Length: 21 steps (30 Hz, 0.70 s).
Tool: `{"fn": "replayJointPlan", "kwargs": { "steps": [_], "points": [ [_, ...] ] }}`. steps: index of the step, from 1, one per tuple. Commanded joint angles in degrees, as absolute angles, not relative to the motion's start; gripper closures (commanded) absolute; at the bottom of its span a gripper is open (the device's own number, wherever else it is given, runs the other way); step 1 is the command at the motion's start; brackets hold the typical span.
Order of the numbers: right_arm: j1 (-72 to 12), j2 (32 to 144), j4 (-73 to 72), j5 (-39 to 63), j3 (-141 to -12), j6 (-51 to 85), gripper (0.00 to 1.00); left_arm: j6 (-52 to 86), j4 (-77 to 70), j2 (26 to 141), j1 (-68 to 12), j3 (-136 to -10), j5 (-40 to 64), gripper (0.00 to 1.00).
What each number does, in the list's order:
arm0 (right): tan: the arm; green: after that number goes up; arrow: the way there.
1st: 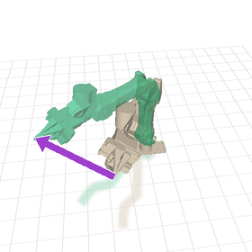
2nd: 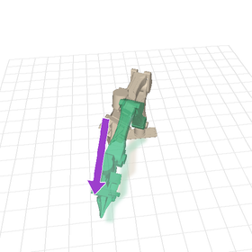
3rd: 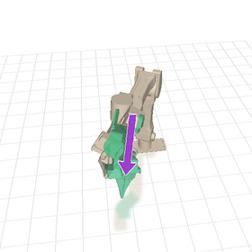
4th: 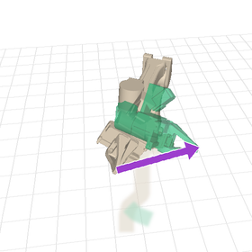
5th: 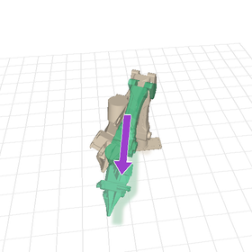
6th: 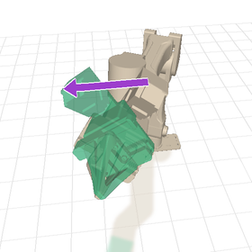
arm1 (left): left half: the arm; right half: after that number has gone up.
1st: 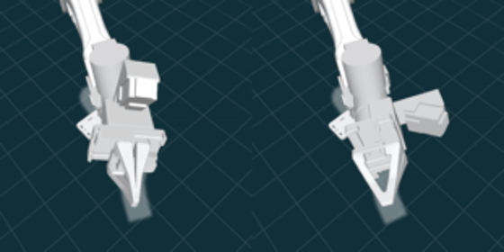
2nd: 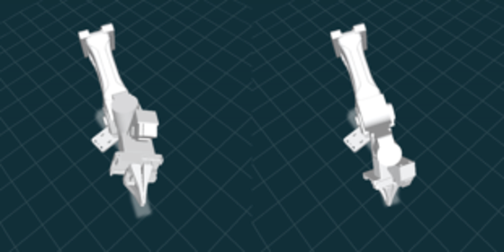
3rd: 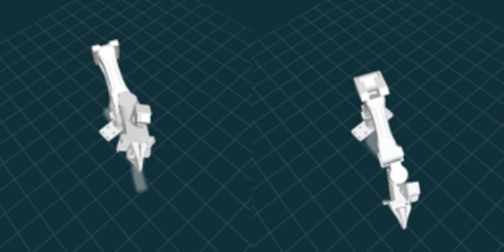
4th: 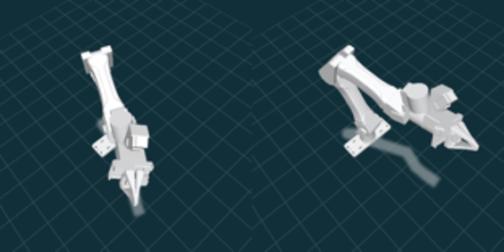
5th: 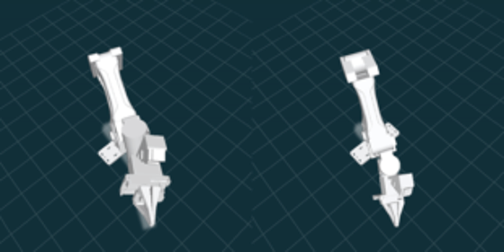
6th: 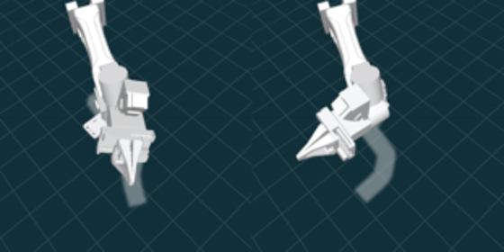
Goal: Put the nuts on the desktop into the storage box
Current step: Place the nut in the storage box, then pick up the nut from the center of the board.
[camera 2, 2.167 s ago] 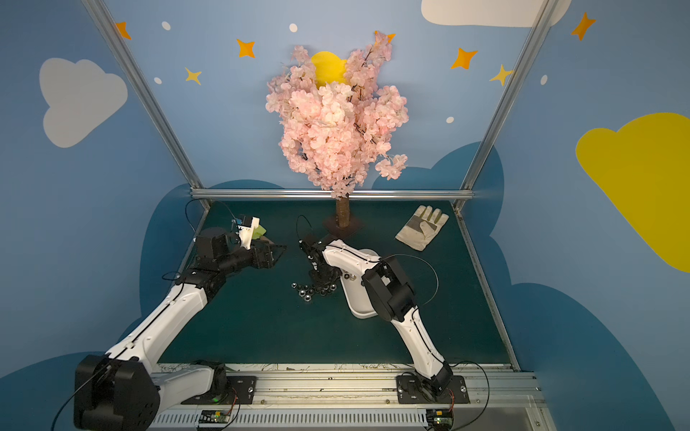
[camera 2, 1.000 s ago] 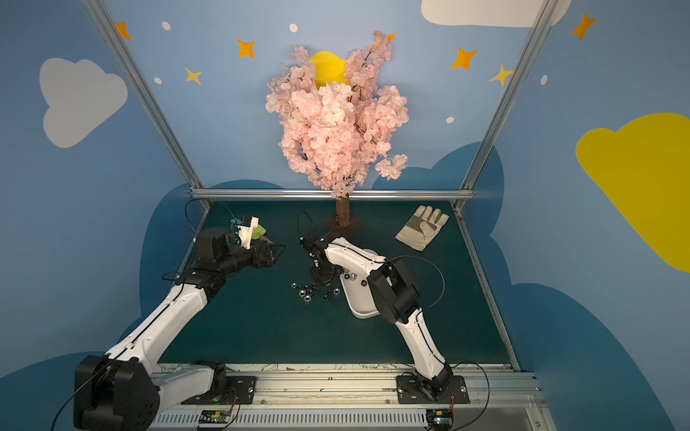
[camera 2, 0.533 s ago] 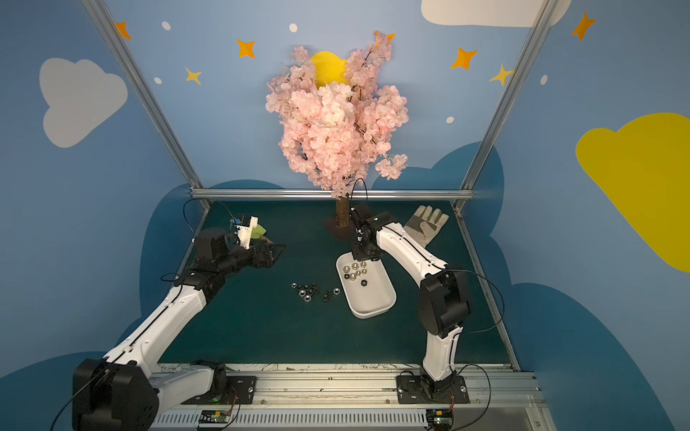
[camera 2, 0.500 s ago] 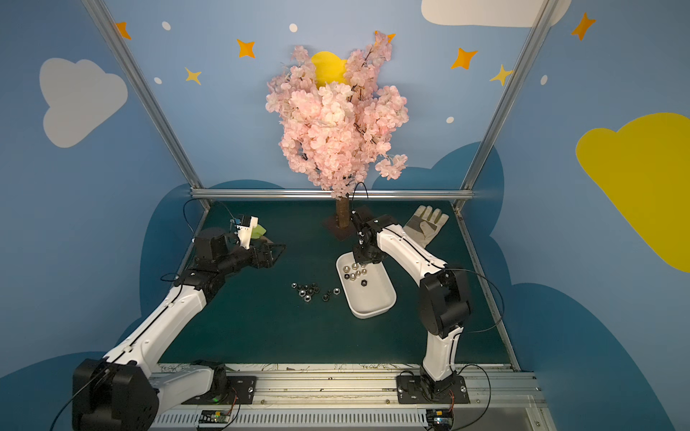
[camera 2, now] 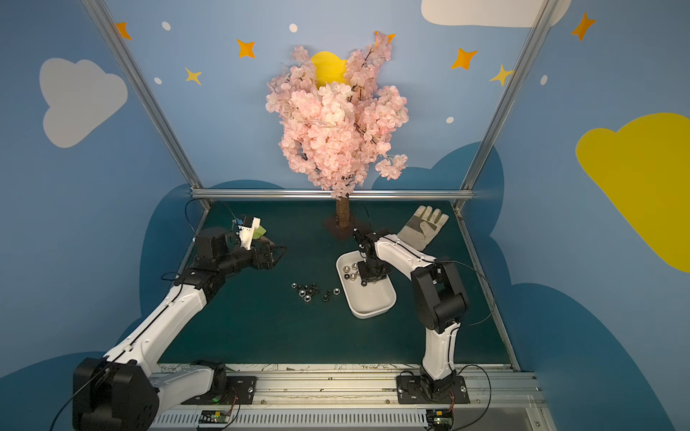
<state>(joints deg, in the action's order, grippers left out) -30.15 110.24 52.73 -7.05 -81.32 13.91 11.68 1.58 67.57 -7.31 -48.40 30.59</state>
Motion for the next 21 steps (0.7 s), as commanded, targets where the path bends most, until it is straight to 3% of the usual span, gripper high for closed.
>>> {"fn": "replayJointPlan", "kwargs": {
  "steps": [1,7,12,17,21],
  "points": [
    [-29.9,111.9,52.0,-8.1,-81.6,12.9,0.68,10.3,4.3,68.2,-7.6,-51.0,31.7,0.00],
    [-30.8,108.2,53.5,-8.6,-84.4,12.6,0.49,8.1,15.0,70.1,-7.5,-57.0,27.0,0.00],
    [-35.1,104.3,53.8,-8.1,-89.9,11.4,0.46,3.0,25.0,68.4,-5.6,-61.0,20.8,0.00],
    [-42.9,106.5,51.0,-2.9,-96.3,10.1,0.44,5.0,23.1,64.9,1.3,-57.6,27.2,0.00],
    [-48.2,113.6,49.5,-0.7,-102.6,10.1,0.44,5.4,22.9,65.4,1.8,-57.8,31.3,0.00]
  ]
}}
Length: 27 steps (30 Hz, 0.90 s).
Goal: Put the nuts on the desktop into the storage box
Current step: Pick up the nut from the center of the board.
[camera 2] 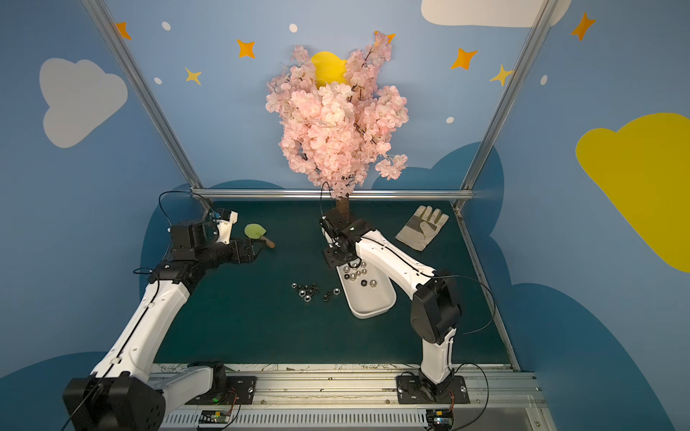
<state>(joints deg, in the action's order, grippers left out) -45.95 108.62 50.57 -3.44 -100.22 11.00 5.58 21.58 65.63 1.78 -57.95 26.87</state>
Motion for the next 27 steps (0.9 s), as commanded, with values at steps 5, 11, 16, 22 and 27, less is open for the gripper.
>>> {"fn": "replayJointPlan", "kwargs": {
  "steps": [5,11,16,22,27],
  "points": [
    [-52.8,124.9,49.6,0.2,-112.6,10.1,0.43,5.5,23.4,65.8,2.0,-58.0,30.1,0.00],
    [-55.3,134.8,52.7,0.7,-122.9,9.4,0.43,6.0,24.4,65.7,2.1,-58.4,23.9,0.00],
    [-55.9,139.0,53.9,0.7,-125.6,8.9,0.43,5.9,24.4,65.4,2.0,-58.3,23.4,0.00],
    [-56.1,141.6,54.1,1.4,-126.8,8.6,0.45,5.9,24.4,65.4,2.1,-58.3,23.2,0.00],
    [-56.2,143.2,54.2,1.8,-127.8,8.4,0.50,5.8,24.4,65.3,2.1,-58.3,23.1,0.00]
  ]
}}
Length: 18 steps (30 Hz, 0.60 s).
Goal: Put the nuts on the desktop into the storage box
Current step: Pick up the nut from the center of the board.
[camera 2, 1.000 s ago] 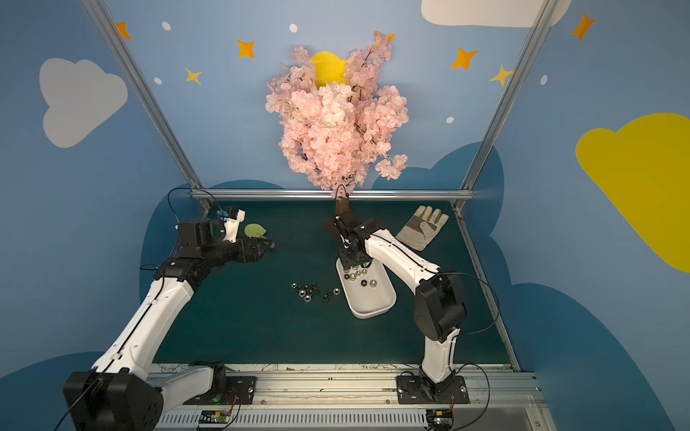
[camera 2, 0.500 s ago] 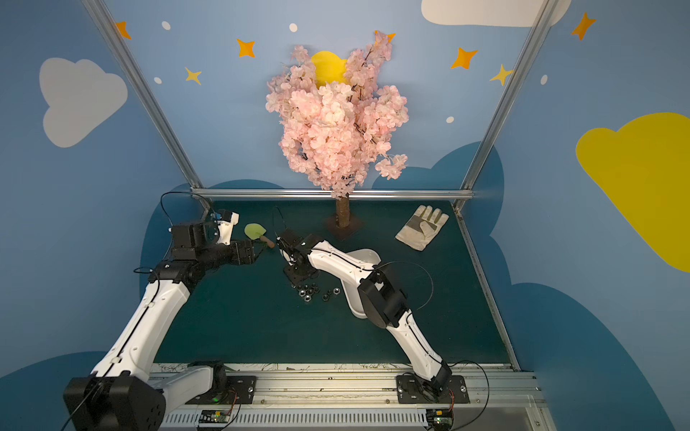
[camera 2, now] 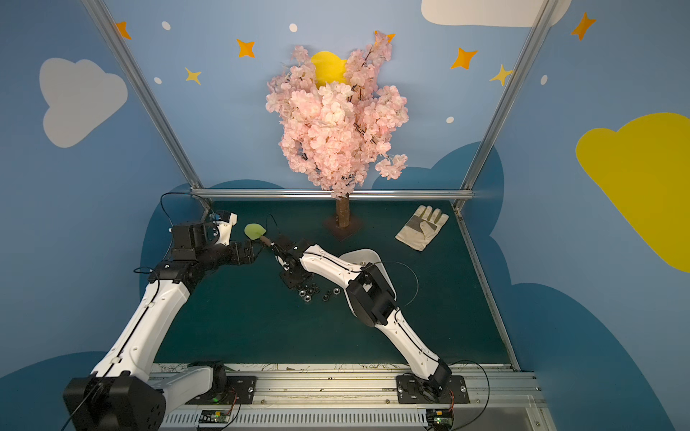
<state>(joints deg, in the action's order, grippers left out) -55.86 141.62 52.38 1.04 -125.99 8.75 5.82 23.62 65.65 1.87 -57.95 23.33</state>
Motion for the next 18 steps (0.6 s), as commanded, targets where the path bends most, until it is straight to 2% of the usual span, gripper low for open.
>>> {"fn": "replayJointPlan", "kwargs": {
  "steps": [1,5,8,11,18],
  "points": [
    [-56.3,143.5,54.2,1.8,-128.0,8.3,0.51,5.8,24.4,65.2,2.1,-58.2,23.0,0.00],
    [-56.4,144.5,54.2,1.9,-128.7,8.1,0.57,5.7,24.5,65.0,2.1,-58.2,22.9,0.00],
    [-56.7,144.9,54.3,1.6,-129.1,8.0,0.72,5.8,24.5,64.8,2.1,-58.2,22.8,0.00],
    [-56.7,144.4,54.7,1.0,-128.9,8.5,0.82,5.7,24.6,64.8,2.1,-58.1,23.0,0.00],
    [-54.9,137.2,50.6,0.5,-125.1,11.2,0.86,5.4,24.7,65.8,2.1,-58.4,27.4,0.00]
  ]
}}
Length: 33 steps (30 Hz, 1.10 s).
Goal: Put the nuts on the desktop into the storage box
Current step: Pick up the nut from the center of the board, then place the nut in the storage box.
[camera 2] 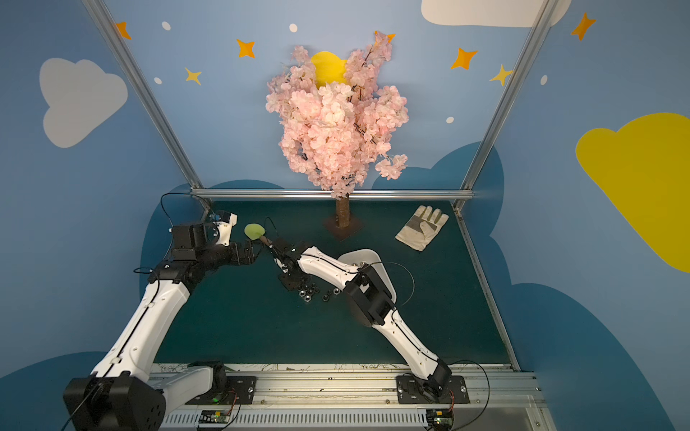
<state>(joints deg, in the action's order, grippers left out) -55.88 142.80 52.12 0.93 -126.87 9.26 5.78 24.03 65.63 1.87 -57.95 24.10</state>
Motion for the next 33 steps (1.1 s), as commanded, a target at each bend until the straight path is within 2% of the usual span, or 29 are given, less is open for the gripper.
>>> {"fn": "replayJointPlan", "kwargs": {
  "steps": [1,8,15,20,25,29,33],
  "points": [
    [-54.2,135.5,49.5,1.1,-124.1,11.9,0.86,5.4,24.5,65.8,2.1,-58.4,28.6,0.00],
    [-46.1,119.6,42.5,2.4,-110.9,16.5,0.86,4.9,24.6,67.2,1.9,-58.9,34.1,0.00],
    [-38.1,107.4,45.5,-1.5,-96.7,14.7,0.86,3.2,28.4,73.4,-3.1,-65.9,33.6,0.00],
    [-34.1,100.8,45.7,-3.7,-84.9,14.1,0.86,2.2,30.5,79.3,-5.8,-70.7,37.0,0.00],
    [-31.2,100.5,45.7,-5.7,-78.8,14.5,0.86,3.0,26.5,81.7,-8.2,-67.5,38.0,0.00],
    [-29.4,103.6,45.7,-7.7,-78.6,14.1,0.86,3.8,23.8,81.7,-9.4,-65.3,40.7,0.00],
    [-28.2,106.9,44.9,-7.7,-79.9,12.7,0.86,4.4,22.9,81.6,-10.2,-64.6,38.9,0.00]
  ]
}}
